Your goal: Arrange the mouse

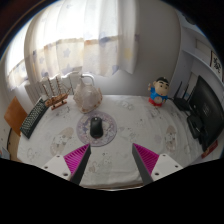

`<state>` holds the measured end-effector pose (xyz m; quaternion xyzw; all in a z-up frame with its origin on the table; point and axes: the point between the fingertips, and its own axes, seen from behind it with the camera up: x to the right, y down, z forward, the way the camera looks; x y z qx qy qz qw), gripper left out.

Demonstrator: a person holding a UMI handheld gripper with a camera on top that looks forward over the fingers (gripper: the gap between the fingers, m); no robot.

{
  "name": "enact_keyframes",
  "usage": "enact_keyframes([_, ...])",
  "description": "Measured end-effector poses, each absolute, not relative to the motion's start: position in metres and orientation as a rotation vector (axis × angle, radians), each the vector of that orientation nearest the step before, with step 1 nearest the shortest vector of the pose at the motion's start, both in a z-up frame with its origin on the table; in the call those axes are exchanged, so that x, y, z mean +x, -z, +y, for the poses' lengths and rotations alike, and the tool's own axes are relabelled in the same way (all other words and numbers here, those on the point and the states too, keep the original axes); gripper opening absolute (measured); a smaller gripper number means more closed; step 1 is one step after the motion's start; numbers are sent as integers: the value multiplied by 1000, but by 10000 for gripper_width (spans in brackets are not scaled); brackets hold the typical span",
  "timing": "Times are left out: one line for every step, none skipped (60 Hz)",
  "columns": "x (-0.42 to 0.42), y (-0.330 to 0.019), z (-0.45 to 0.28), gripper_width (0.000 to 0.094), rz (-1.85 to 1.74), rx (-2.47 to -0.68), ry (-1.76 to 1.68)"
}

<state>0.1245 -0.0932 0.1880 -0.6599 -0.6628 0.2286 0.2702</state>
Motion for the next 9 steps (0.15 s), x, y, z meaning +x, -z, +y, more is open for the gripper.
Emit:
enact_keyframes([125,-187,-93,862,-1788,-1782,-618])
enact_keyframes([125,-187,-94,864,-1791,-1786,-621])
enact_keyframes([125,-186,-94,863,-1794,-1788,-624])
enact_keyframes([126,-185,-95,862,-1798,-1790,-627])
enact_keyframes([126,-184,-96,864,-1803,-1790,-629])
enact_keyframes([127,-183,-96,863,-1809,-1791,-628])
enact_keyframes([128,-182,-97,864,-1816,-1791,-627])
enact_keyframes([129,-181,-97,863,-1822,-1791,-627])
enact_keyframes([130,-180,-98,862,-1828,-1789,-629])
